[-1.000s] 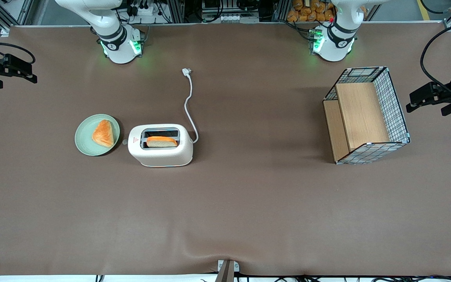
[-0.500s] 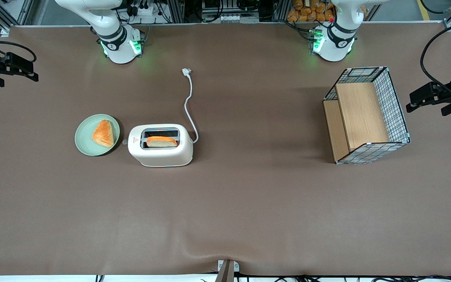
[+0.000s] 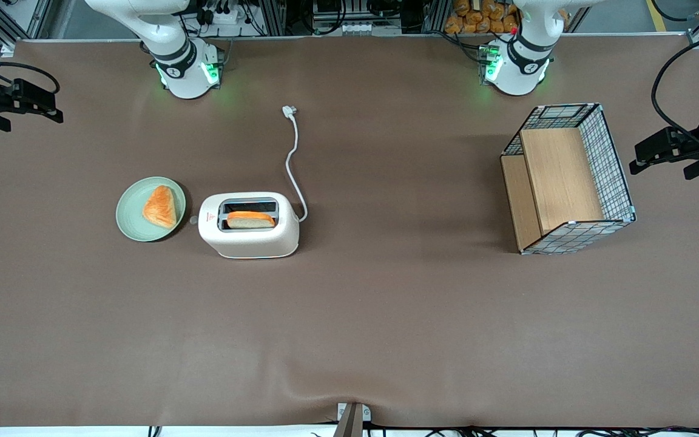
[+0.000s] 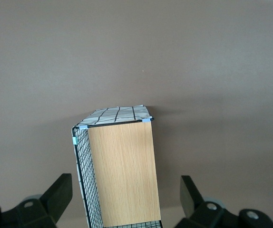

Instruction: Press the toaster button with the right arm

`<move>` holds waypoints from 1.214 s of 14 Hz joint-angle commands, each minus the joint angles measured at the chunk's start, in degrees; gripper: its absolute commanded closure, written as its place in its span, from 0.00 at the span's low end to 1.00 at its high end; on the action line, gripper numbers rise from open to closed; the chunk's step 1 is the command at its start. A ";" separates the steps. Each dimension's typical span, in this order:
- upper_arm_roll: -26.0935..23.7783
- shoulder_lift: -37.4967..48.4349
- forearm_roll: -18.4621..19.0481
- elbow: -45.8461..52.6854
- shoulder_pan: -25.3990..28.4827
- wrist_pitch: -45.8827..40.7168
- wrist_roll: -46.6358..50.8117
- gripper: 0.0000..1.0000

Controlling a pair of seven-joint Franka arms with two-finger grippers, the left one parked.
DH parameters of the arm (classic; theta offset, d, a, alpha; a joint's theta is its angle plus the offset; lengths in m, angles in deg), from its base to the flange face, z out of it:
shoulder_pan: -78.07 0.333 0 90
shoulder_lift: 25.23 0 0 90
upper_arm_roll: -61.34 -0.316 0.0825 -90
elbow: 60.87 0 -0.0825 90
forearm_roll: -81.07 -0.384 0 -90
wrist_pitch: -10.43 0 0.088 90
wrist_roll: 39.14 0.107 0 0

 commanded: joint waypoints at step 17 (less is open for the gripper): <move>0.08 0.54 -4.46 -6.73 4.11 6.75 5.92 1.00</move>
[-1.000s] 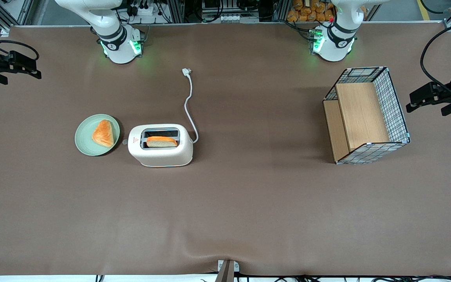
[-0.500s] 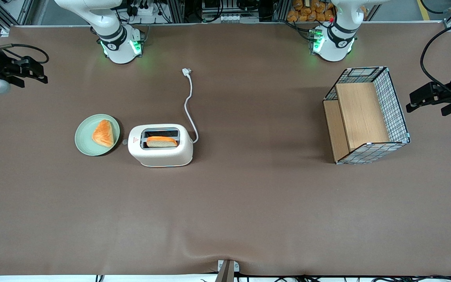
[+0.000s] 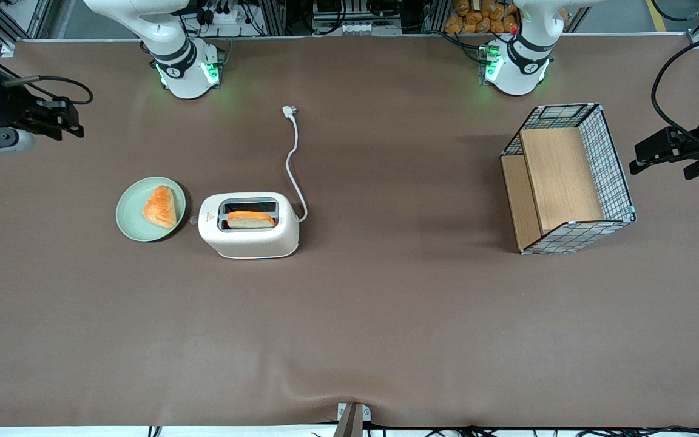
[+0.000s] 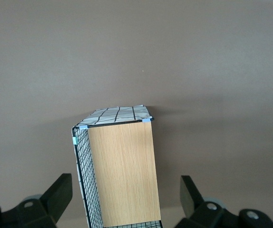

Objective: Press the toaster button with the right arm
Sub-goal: 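Move the right gripper over the green plate toward the toaster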

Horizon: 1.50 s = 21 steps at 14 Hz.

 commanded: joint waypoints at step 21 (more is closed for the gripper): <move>0.23 -3.31 -18.28 -18.88 2.05 27.65 7.67 1.00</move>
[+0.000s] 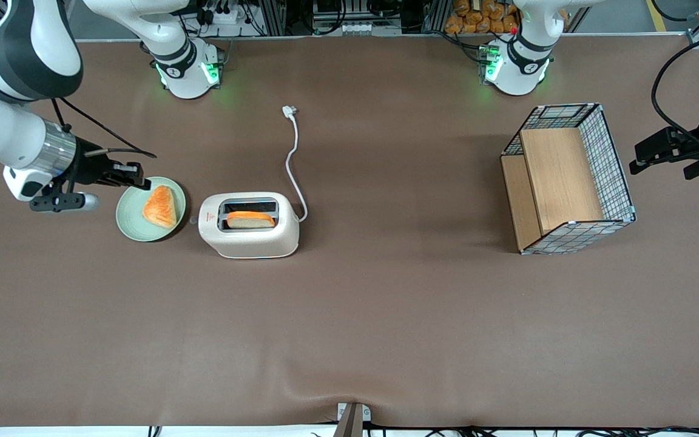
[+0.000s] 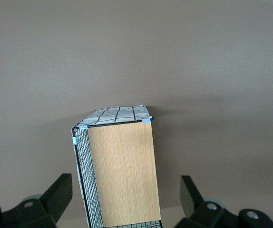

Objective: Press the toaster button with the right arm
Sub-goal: 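Move the right gripper over the green plate toward the toaster, then lower the right gripper beside the toaster's side lever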

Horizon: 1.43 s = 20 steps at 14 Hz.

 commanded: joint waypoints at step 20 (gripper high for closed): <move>0.15 -7.84 -6.75 -10.26 3.60 20.90 2.45 1.00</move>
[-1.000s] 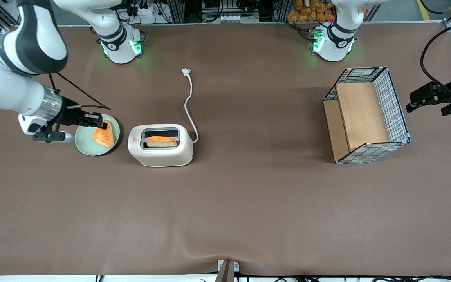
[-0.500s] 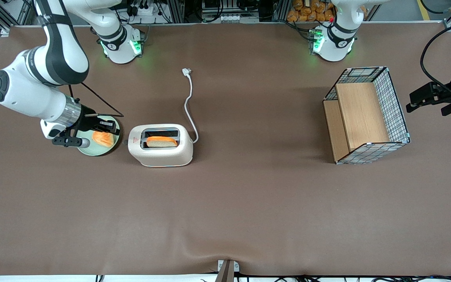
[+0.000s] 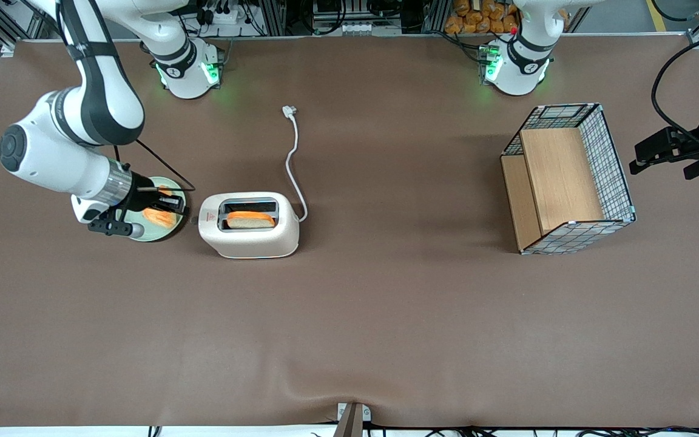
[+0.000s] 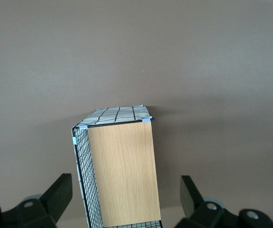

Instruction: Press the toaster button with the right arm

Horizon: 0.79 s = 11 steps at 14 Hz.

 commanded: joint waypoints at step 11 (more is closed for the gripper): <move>0.02 -2.98 -2.20 -0.49 -0.43 2.43 -1.01 1.00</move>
